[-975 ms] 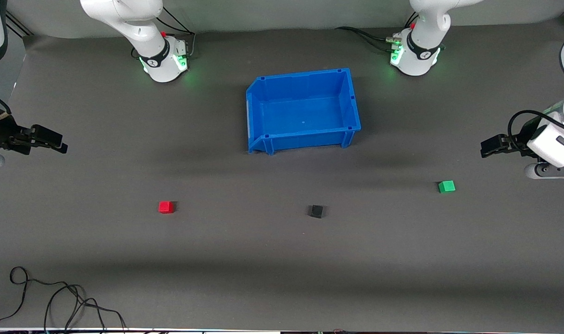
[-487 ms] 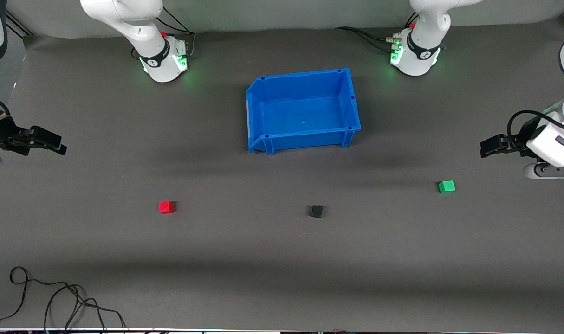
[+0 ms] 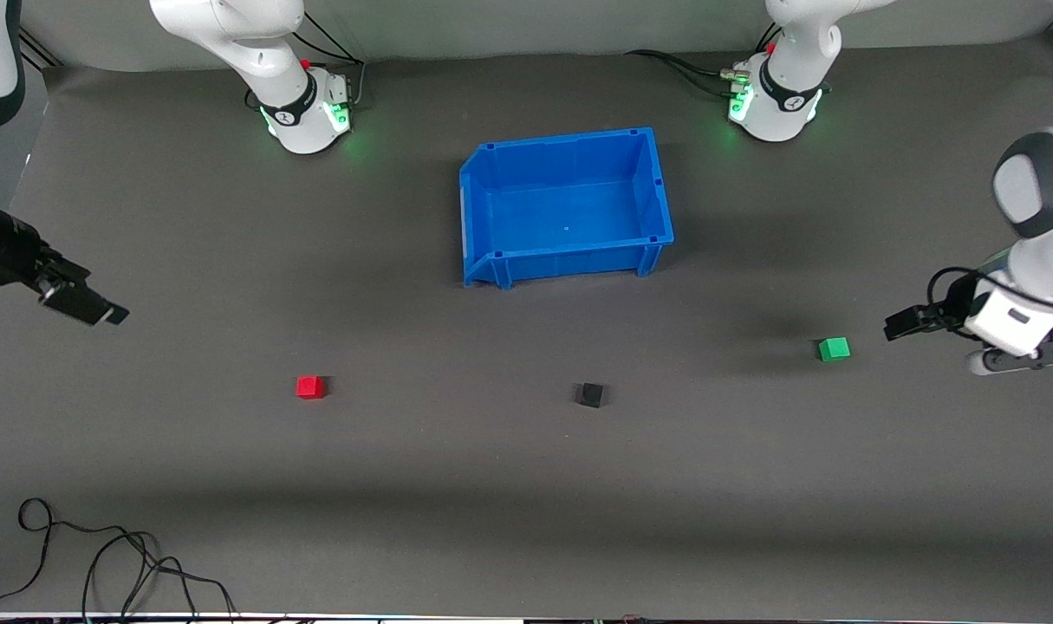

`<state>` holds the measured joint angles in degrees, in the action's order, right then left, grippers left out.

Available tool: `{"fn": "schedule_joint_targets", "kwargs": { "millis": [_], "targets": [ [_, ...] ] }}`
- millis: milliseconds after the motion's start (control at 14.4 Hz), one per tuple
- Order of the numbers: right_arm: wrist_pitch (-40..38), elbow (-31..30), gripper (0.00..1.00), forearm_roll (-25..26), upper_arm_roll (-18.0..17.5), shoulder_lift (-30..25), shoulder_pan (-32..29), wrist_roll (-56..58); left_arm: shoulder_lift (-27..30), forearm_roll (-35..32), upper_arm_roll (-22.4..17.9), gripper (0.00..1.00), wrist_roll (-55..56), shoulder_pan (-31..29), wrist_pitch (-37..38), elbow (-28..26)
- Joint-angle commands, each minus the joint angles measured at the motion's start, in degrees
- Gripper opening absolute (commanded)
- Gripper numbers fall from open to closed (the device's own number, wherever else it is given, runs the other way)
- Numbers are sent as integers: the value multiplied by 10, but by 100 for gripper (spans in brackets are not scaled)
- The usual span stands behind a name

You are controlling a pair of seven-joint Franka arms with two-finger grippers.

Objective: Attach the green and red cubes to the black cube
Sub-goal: 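Reach the right gripper to the red cube while the left gripper reaches the green cube, then close the right gripper on the red cube while the left gripper grasps green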

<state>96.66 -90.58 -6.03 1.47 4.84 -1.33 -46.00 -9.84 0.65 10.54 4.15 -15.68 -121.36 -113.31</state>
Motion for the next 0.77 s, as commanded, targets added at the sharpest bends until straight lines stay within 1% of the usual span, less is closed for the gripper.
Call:
{"fn": "schedule_joint_targets", "kwargs": {
  "millis": [0,70,139,278,348,418,487,557,627,696],
  "targets": [
    [18,12,100,-27,0,35,1,-159,-56,-5,4,100,15,9,-41,-15],
    [16,9,100,-42,0,45,0,-193,-81,-10,5,100,17,8,-61,-12],
    [16,2,100,-71,1,53,0,-224,-106,-11,5,100,15,10,-74,-10],
    [16,-12,100,-117,4,85,-1,-269,-143,-22,5,99,16,7,-80,-10],
    [20,-17,100,-132,5,104,-3,-271,-156,-23,5,98,17,1,-84,-10],
    [28,-20,100,-147,5,126,-6,-271,-173,-23,5,94,17,1,-86,-9],
    [41,-26,100,-162,6,145,-6,-270,-189,-23,4,92,24,3,-104,-7],
    [69,-39,100,-170,5,157,-5,-270,-197,-23,4,92,27,2,-124,-7],
    [106,-63,100,-177,5,165,-2,-265,-206,-26,4,89,24,4,-133,-7],
    [152,-91,100,-183,4,169,2,-262,-207,-44,4,85,23,3,-135,-7]
  ]
}}
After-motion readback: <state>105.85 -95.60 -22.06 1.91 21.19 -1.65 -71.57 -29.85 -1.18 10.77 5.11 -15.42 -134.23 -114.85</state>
